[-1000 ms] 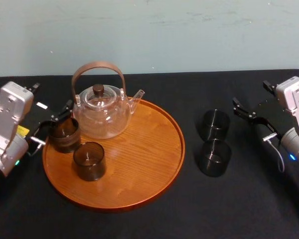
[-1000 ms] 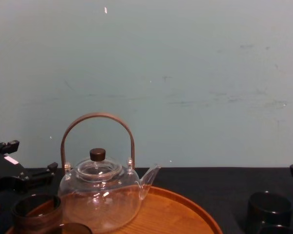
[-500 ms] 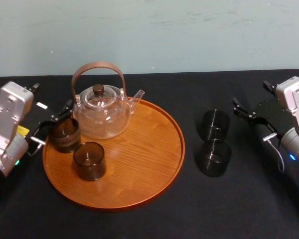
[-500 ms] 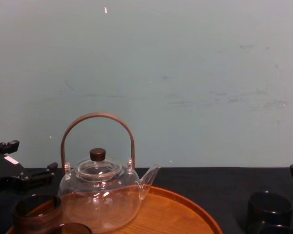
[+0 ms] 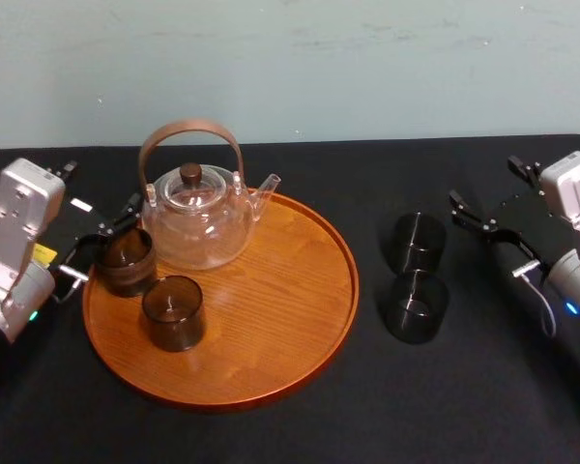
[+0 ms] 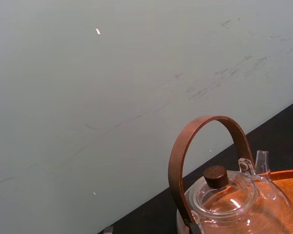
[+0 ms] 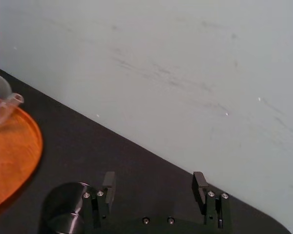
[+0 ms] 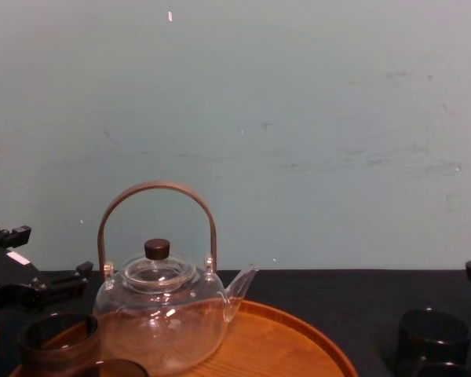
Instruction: Pick up the glass from the table and place it on the tray.
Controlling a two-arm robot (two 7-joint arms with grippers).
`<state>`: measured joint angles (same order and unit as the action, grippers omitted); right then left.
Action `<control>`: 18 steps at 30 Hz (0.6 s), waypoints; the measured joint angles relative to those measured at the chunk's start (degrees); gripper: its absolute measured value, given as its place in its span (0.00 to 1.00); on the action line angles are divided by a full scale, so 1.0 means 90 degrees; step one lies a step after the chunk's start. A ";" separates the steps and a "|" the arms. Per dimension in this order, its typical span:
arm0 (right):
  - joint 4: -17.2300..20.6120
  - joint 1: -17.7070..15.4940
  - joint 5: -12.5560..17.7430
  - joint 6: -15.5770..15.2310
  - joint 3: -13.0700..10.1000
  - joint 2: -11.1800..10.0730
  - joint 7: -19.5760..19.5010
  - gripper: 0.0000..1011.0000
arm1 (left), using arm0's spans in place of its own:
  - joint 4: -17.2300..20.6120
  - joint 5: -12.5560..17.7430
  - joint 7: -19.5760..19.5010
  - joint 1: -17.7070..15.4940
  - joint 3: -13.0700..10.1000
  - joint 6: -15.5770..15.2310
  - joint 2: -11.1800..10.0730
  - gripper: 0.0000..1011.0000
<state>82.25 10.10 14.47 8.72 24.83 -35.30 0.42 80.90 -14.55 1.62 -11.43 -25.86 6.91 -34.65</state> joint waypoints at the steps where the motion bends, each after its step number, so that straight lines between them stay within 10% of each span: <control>1: 0.0118 -0.0092 0.0018 0.0059 -0.0049 -0.0058 0.0070 0.99 | 0.0000 0.0001 0.0000 0.0000 0.0000 0.0000 0.0000 0.99; 18: 0.1639 -0.1528 0.0167 0.0000 -0.0560 -0.0753 0.0323 0.99 | 0.0000 0.0000 0.0000 0.0000 0.0000 0.0000 0.0000 0.99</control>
<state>97.00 -3.65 15.98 8.73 19.79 -42.07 3.32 80.90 -14.55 1.62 -11.43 -25.86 6.91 -34.65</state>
